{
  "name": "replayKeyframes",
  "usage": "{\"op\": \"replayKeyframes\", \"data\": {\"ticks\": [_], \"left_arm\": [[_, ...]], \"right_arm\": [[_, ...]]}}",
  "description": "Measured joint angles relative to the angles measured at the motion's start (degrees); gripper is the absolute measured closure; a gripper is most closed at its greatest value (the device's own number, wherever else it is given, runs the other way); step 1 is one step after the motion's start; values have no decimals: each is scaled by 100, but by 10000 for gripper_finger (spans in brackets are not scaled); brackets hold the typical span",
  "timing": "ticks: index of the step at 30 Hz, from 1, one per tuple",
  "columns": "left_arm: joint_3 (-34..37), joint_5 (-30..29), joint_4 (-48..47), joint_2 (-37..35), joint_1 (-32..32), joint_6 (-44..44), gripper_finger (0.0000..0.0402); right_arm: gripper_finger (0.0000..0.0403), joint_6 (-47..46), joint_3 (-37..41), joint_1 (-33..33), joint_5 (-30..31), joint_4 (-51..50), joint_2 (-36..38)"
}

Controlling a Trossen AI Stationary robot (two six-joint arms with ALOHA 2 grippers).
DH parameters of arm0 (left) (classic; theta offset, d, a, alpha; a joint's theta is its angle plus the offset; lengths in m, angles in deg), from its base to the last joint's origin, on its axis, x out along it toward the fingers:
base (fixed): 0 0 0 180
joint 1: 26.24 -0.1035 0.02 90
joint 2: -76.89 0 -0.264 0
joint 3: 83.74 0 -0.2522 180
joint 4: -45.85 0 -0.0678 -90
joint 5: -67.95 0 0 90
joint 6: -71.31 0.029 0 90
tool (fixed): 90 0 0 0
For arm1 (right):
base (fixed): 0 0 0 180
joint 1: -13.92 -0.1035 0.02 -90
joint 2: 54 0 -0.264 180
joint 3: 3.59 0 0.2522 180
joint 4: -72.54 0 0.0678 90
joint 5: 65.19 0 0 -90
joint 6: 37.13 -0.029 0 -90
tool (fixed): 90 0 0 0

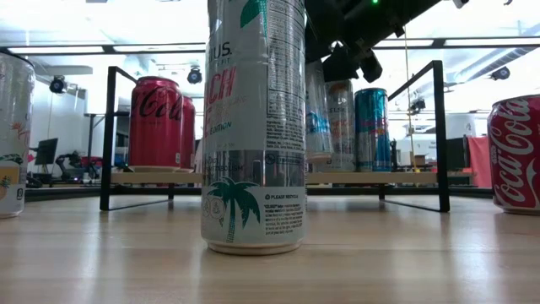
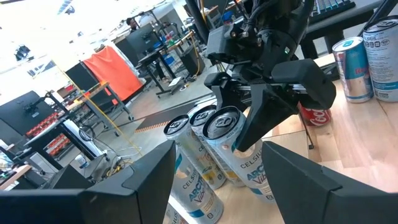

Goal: Place canned beverage on shelf
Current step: Put the white and blue soda can on the shelf aligned with the other white and blue soda can

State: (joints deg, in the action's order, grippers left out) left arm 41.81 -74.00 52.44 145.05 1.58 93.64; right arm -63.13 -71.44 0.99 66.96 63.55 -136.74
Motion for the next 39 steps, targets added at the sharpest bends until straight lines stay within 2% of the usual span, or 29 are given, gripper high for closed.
{"op": "replayKeyframes", "data": {"ticks": [35,39], "left_arm": [[1,0,-31,2,-17,-1,178],[0,2,-31,2,-17,7,178]], "right_arm": [[154,-19,76,50,155,4,0],[154,-44,81,50,153,266,0]]}}
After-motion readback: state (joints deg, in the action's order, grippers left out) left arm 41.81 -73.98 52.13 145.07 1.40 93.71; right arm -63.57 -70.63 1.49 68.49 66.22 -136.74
